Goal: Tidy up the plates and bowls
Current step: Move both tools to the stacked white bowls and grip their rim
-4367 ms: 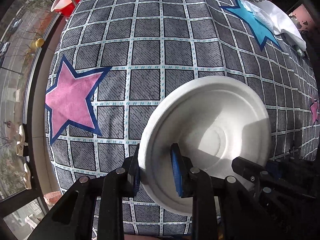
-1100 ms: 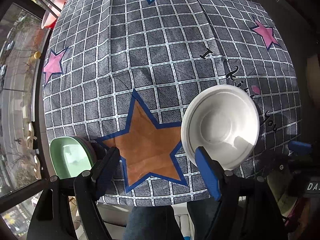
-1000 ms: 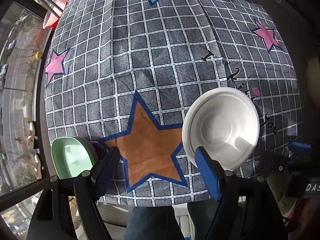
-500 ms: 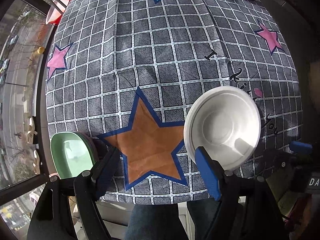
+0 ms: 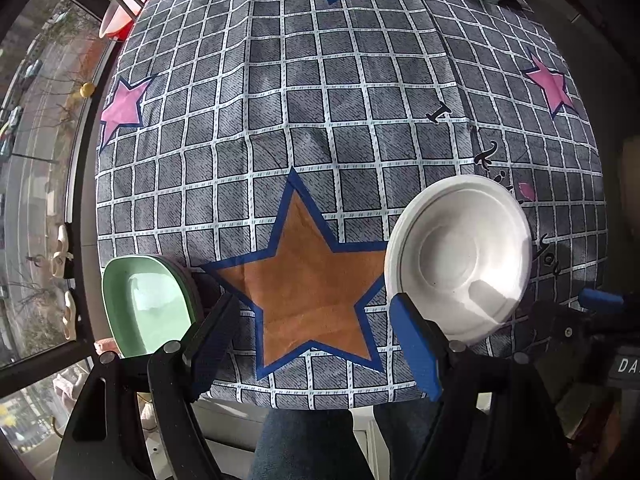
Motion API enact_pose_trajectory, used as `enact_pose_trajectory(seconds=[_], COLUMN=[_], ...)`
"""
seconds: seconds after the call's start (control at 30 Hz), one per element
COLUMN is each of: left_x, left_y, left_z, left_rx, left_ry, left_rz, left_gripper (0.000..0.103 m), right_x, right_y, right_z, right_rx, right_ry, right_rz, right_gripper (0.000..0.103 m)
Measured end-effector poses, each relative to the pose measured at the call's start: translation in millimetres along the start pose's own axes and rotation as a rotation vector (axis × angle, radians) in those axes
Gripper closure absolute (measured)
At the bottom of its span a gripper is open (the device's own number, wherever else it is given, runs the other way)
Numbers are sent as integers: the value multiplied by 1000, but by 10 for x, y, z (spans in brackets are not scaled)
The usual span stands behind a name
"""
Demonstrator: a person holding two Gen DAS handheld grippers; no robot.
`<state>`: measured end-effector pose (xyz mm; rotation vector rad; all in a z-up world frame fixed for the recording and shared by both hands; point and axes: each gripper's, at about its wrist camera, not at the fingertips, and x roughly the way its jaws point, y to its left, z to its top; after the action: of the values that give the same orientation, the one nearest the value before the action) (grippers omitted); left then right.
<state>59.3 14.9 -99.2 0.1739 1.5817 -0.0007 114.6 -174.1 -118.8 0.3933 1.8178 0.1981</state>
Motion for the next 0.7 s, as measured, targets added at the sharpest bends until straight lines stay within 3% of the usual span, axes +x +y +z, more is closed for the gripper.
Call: enact_pose_trajectory(seconds=[0.33,0.7], left_x=[226,495], left_y=[-136,-408], left_z=[-115,196], left_rx=[-30,-40], left_ry=[18,12], left_rz=[-33,-78], left_gripper=[22,22], right_x=[261,334], right_y=[91,190], right_z=[-1,340], right_rx=[-32,-42], right_ry=[29,-7], right_rz=[-74,-71], right_gripper=[0,0])
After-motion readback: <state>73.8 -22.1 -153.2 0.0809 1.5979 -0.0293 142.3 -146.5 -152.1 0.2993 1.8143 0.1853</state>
